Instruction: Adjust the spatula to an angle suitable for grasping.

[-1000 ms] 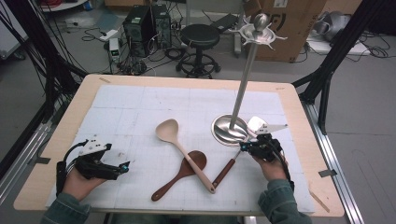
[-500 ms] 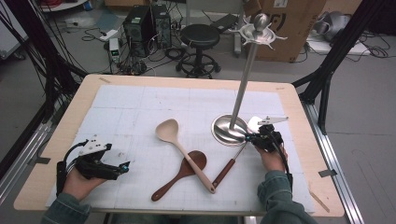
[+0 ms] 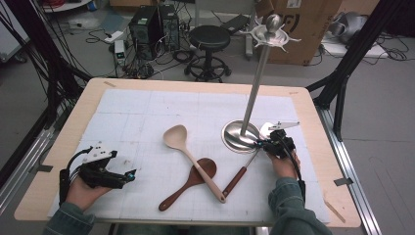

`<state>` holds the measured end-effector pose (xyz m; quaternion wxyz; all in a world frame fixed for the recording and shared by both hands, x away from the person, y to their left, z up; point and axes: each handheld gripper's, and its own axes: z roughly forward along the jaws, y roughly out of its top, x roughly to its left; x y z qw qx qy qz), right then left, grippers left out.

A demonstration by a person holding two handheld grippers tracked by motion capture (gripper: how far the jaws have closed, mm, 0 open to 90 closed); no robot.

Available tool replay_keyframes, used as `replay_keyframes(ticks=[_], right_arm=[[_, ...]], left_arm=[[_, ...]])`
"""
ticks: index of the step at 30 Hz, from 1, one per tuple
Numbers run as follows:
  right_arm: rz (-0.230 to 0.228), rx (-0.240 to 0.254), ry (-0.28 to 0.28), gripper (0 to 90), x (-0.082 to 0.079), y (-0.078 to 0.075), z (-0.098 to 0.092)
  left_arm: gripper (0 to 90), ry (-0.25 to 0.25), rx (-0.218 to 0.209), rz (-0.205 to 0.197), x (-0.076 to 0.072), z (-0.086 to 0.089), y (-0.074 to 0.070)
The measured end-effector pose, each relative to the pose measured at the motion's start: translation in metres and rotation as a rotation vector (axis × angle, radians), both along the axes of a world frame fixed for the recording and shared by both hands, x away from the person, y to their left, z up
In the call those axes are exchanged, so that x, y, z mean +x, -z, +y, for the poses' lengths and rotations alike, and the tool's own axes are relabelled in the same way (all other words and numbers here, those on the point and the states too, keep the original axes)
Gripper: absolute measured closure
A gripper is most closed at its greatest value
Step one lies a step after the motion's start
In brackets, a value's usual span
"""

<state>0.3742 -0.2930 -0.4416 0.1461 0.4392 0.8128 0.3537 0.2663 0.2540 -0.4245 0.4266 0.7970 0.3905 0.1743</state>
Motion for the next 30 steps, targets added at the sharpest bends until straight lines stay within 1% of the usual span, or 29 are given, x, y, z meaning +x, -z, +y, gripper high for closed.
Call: replay_keyframes(ticks=[2, 5, 7, 11, 16, 19, 20, 23, 25, 30], right_arm=[[0.003, -0.011, -0.003, 89.7, 0.000, 0.000, -0.001], [0.010, -0.012, 0.001, 89.7, -0.002, -0.001, -0.003], [0.009, -0.019, -0.003, 89.7, -0.003, -0.001, -0.004], [0.026, -0.024, -0.002, 89.7, -0.005, -0.002, -0.008], [0.036, -0.036, -0.001, 89.7, -0.009, -0.003, -0.014], [0.044, -0.035, 0.008, 89.7, -0.013, -0.003, -0.019], [0.048, -0.032, 0.018, 89.7, -0.015, -0.003, -0.022], [0.052, -0.021, 0.027, 89.7, -0.019, -0.002, -0.029], [0.052, -0.028, 0.029, 89.7, -0.023, -0.002, -0.033], [0.061, -0.023, 0.034, 89.7, -0.031, 0.000, -0.042]], left_arm=[[1.6, 0.002, 0.001, -0.001, 0.000, 0.000, 0.000], [1.6, -0.001, -0.007, -0.003, 0.000, 0.000, 0.000], [1.6, 0.001, -0.001, -0.002, 0.000, 0.000, -0.001], [1.6, 0.001, -0.001, -0.003, 0.000, 0.000, -0.001], [1.6, 0.002, 0.000, -0.004, 0.000, 0.000, -0.001], [1.6, 0.003, 0.001, -0.004, 0.000, 0.000, -0.001], [1.6, 0.002, 0.002, -0.004, 0.000, 0.000, -0.001], [1.6, 0.002, 0.001, -0.004, 0.000, 0.000, -0.001], [1.6, 0.004, 0.003, -0.005, 0.000, 0.000, -0.001], [1.6, 0.003, 0.001, -0.006, -0.001, -0.001, -0.001]])
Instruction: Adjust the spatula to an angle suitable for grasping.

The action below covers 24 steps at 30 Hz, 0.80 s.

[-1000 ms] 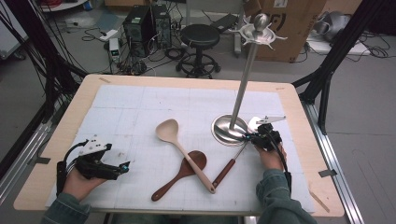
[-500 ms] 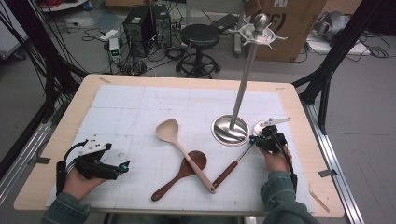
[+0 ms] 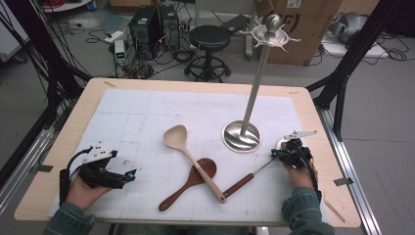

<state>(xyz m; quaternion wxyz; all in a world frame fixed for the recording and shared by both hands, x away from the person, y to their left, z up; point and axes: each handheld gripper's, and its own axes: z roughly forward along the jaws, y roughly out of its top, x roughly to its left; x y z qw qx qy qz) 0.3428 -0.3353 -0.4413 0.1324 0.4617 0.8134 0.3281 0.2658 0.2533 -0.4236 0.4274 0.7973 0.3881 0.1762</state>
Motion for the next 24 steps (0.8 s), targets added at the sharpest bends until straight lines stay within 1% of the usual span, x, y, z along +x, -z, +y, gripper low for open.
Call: replay_keyframes(ticks=[6, 12, 19, 24], right_arm=[[0.004, -0.008, -0.010, 89.7, -0.010, -0.001, -0.009], [0.007, 0.014, 0.000, 89.7, -0.023, 0.000, -0.020], [0.005, 0.027, 0.005, 89.7, -0.037, 0.001, -0.032], [0.007, 0.031, 0.015, 89.7, -0.043, 0.001, -0.038]], left_arm=[[1.6, -0.001, -0.001, -0.001, 0.000, 0.000, 0.000], [1.6, -0.001, -0.003, -0.002, 0.000, 0.000, 0.000], [1.6, -0.002, -0.004, -0.003, 0.000, -0.001, 0.000], [1.6, 0.000, -0.002, -0.004, 0.000, 0.000, -0.001]])
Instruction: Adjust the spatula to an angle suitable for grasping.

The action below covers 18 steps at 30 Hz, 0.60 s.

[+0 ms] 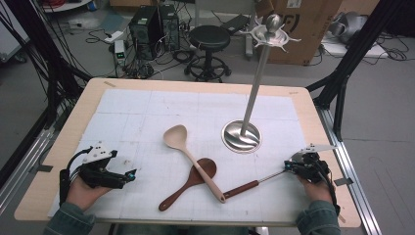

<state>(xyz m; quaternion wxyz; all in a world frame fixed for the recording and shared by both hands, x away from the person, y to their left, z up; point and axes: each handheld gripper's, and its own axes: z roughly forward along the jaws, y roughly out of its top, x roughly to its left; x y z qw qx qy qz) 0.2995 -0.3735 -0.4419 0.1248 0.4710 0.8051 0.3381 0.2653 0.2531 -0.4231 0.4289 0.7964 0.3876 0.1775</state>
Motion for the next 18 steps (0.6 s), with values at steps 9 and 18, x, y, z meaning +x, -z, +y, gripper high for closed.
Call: replay_keyframes(ticks=[9, 18], right_arm=[[-0.009, 0.012, -0.044, 89.6, -0.004, -0.002, 0.007], [-0.050, 0.046, -0.152, 89.6, -0.008, -0.013, 0.034]], left_arm=[[1.6, 0.001, 0.002, 0.002, 0.001, -0.001, 0.001], [1.6, -0.004, 0.000, 0.001, 0.001, 0.000, 0.000]])
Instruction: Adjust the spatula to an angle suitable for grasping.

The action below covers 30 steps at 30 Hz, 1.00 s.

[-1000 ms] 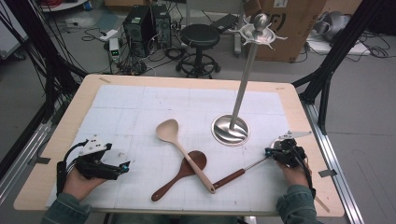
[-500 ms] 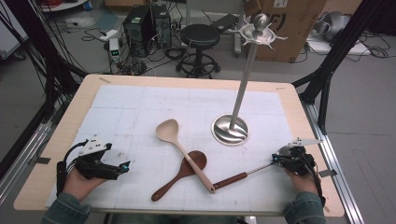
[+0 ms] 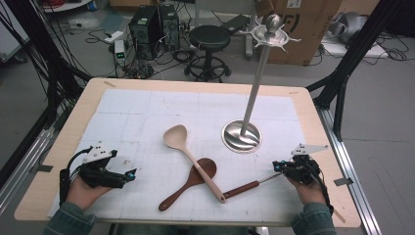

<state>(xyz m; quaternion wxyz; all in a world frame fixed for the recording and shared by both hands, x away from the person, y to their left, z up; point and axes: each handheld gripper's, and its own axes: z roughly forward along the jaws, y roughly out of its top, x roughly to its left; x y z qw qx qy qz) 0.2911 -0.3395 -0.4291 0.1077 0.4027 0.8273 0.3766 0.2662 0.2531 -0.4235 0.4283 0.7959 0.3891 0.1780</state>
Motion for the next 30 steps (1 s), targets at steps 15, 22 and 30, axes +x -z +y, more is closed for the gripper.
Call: replay_keyframes(ticks=[15, 22, 30], right_arm=[[-0.020, 0.076, -0.160, 89.5, -0.013, -0.004, 0.041], [-0.027, 0.096, -0.244, 89.5, -0.018, -0.005, 0.062], [-0.020, 0.106, -0.313, 89.5, -0.022, -0.003, 0.079]], left_arm=[[1.6, 0.001, 0.004, -0.002, 0.000, 0.000, 0.000], [1.6, 0.002, 0.007, 0.004, 0.000, 0.000, 0.000], [1.6, -0.001, 0.004, 0.003, 0.001, 0.000, 0.001]])
